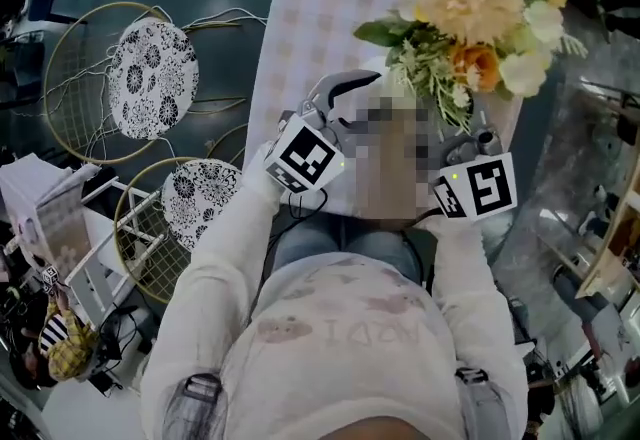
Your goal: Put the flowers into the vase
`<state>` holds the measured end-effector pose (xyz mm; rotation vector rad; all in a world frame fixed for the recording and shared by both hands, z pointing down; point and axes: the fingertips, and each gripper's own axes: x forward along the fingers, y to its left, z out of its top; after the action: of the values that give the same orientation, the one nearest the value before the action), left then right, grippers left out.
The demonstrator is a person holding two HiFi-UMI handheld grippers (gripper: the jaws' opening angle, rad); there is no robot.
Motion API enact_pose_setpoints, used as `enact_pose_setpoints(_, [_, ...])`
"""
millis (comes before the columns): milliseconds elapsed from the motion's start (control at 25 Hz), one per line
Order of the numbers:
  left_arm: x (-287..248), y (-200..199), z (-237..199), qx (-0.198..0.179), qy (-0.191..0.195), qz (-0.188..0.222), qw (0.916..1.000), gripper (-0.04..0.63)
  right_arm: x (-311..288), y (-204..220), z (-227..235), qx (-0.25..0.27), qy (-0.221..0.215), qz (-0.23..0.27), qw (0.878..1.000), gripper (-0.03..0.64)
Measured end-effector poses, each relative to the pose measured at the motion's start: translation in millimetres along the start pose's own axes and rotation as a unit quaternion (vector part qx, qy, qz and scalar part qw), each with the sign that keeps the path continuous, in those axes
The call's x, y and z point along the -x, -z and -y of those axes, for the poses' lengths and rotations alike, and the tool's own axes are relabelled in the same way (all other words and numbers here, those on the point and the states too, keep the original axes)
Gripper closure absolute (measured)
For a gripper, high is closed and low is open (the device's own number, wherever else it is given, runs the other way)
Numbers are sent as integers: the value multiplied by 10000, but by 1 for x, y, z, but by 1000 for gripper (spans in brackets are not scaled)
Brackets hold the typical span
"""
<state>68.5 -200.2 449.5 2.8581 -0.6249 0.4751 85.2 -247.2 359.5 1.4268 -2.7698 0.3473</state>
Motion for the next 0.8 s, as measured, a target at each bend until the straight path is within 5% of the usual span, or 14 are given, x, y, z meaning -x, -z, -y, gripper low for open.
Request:
enact_pose_setpoints(560, [-6,3,0,-152,58,5,9999,428,10,28,-4,-36,242,-239,9994,566])
enact_pose_setpoints(800, [-4,4,1,-106,24,-15,9999,433,17,45,-13,751,335,-688,9942,558])
